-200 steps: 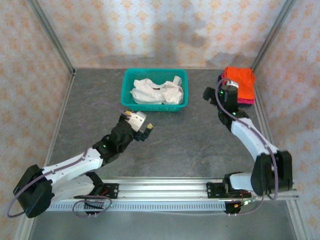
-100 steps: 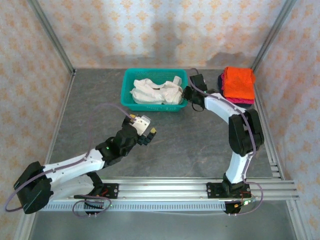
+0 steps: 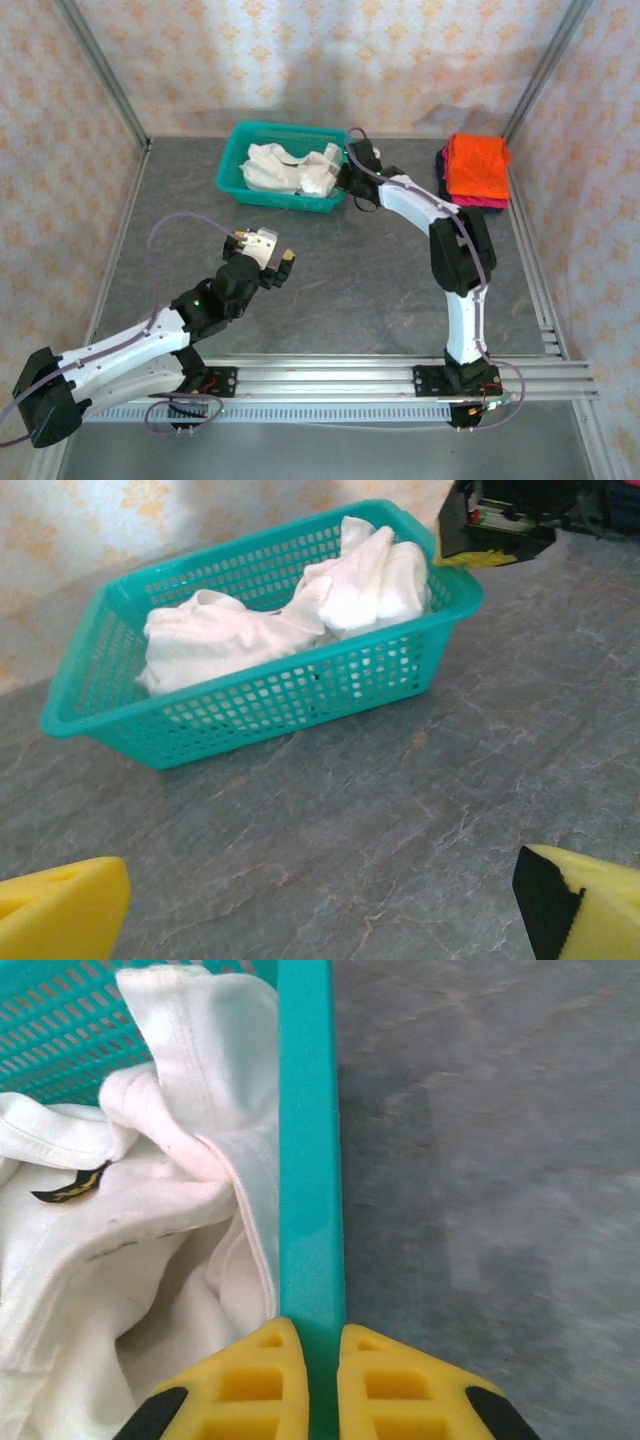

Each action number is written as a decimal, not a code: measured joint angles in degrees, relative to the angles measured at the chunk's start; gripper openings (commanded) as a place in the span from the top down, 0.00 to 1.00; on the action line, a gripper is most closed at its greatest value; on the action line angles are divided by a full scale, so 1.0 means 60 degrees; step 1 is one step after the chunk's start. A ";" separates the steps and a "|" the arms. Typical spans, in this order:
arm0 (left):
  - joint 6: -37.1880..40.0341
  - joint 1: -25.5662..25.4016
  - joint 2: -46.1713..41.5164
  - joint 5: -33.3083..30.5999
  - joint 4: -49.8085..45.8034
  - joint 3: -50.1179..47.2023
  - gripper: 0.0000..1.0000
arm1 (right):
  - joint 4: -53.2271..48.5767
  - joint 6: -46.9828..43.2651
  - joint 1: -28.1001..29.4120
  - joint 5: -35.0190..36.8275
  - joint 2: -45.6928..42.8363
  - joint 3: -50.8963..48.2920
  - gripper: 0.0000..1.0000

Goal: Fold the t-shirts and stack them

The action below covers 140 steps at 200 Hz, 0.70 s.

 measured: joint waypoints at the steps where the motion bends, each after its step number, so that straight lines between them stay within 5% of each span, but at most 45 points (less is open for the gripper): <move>1: -0.0018 0.0007 -0.0011 -0.0007 -0.0018 0.0000 0.00 | -0.0007 0.0000 0.0018 0.0000 0.0040 0.0047 0.91; 88: -0.6324 0.2470 0.0353 -0.0699 -0.3129 0.1260 0.00 | -0.1191 0.0466 0.1628 0.0142 0.4357 0.6717 0.90; 124: -0.7708 0.3147 0.1566 -0.0423 -0.3985 0.2477 0.00 | -0.0667 0.0987 0.2029 -0.0091 0.5450 0.8142 0.77; 140: -0.8105 0.3486 0.2149 -0.0171 -0.4200 0.2943 0.00 | -0.0597 0.0863 0.2069 -0.0259 0.5464 0.8142 0.61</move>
